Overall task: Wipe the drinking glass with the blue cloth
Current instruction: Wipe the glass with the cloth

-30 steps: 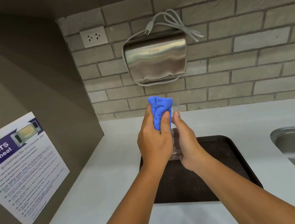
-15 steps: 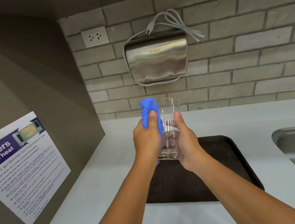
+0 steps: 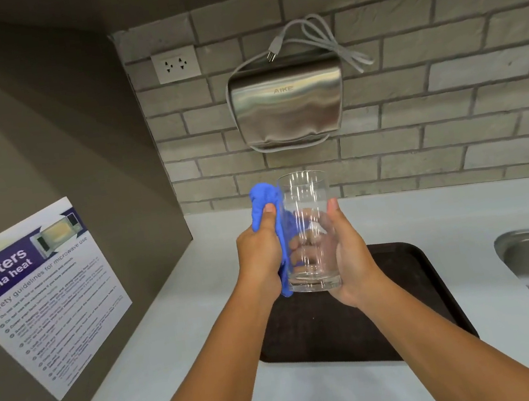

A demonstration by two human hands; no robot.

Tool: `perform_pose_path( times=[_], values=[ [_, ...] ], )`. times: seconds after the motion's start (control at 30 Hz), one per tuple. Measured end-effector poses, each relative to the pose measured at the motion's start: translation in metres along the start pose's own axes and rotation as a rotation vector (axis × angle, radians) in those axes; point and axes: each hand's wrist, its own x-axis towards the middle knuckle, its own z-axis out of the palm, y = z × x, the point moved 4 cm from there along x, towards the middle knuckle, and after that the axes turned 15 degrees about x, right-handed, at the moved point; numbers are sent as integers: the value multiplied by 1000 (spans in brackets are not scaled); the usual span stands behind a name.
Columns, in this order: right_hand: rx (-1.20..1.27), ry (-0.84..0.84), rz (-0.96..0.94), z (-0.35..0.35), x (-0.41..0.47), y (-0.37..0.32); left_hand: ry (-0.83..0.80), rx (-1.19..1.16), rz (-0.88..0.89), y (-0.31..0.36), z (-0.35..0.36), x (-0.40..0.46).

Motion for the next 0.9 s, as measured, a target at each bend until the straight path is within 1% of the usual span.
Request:
perform_pose_path(
  times=[0.07, 0.13, 0.23, 0.3, 0.37, 0.43, 0.57, 0.73, 0.83, 0.9],
  values=[
    [-39, 32, 2, -2, 1, 3, 56, -55, 19, -6, 1, -1],
    [-100, 126, -23, -4, 2, 5, 87, -97, 38, -8, 3, -3],
    [-220, 310, -156, -9, 5, 0, 99, -111, 48, -9, 2, -4],
    [-271, 353, -204, -9, 6, -1, 115, -129, 58, -10, 1, -3],
    [-311, 348, -167, -6, 6, 4, 126, -118, 79, -10, 0, -2],
    [-342, 307, -135, -2, 5, 9, 117, -85, 95, -10, 1, -1],
    [-407, 258, -127, 1, 5, 7, 95, -57, 137, -7, 2, -2],
    [-433, 264, -92, 0, 7, 5, 111, 104, 355, 2, 0, -11],
    [-373, 283, -163, 0, 6, 6, 113, 246, 480, 10, 3, -18],
    [-313, 266, -188, 4, 5, 4, 118, 335, 597, 9, 6, -25]
  ],
)
